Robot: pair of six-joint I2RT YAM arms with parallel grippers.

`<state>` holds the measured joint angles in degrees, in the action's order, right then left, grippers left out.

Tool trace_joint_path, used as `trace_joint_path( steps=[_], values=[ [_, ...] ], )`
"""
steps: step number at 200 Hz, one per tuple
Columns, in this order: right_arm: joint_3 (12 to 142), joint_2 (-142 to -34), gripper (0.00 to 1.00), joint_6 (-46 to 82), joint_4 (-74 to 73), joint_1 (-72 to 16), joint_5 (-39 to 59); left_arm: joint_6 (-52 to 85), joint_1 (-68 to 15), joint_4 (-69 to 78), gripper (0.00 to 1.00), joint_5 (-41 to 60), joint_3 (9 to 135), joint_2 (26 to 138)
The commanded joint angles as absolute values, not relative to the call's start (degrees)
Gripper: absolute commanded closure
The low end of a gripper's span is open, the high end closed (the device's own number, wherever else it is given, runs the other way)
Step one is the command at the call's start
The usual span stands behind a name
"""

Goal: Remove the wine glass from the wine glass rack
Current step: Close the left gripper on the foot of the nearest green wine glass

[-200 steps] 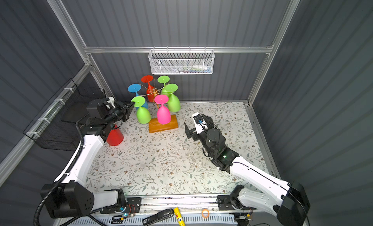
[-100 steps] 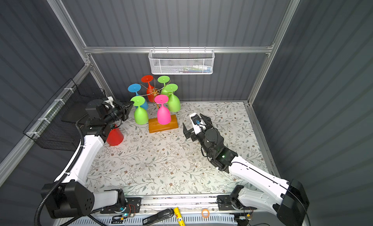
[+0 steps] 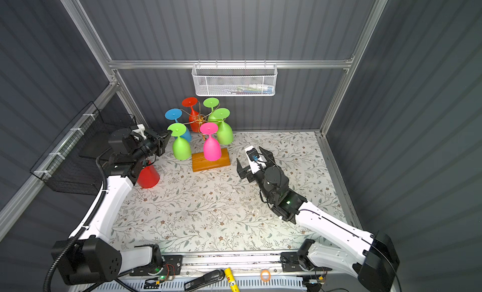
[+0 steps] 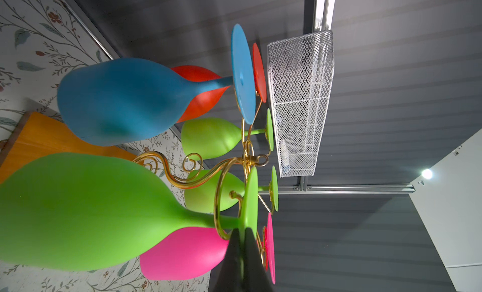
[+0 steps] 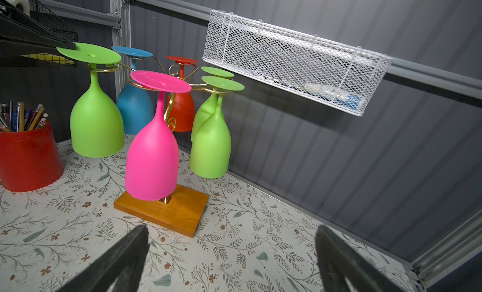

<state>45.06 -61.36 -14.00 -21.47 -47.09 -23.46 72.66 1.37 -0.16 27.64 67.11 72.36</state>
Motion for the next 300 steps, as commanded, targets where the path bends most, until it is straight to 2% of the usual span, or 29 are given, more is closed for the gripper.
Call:
trace_joint_path(
  steps=[1,107,234,300],
  values=[
    [46.3,-61.1,0.01,-14.2,-23.4,-47.4,-24.7,71.3,2.4,-1.4,1.00,27.6,69.2,70.5],
    [45.6,-60.2,0.01,-14.8,-24.3,-47.4,-25.4,72.0,4.0,2.5,1.00,30.1,74.2,77.4],
    [45.2,-58.8,0.01,-14.6,-23.7,-47.4,-26.2,71.1,-3.6,3.9,1.00,28.2,75.8,80.0],
    [45.7,-58.8,0.01,-13.3,-22.0,-47.3,-28.3,70.8,-4.9,3.5,1.00,28.8,72.2,76.6]
  ],
)
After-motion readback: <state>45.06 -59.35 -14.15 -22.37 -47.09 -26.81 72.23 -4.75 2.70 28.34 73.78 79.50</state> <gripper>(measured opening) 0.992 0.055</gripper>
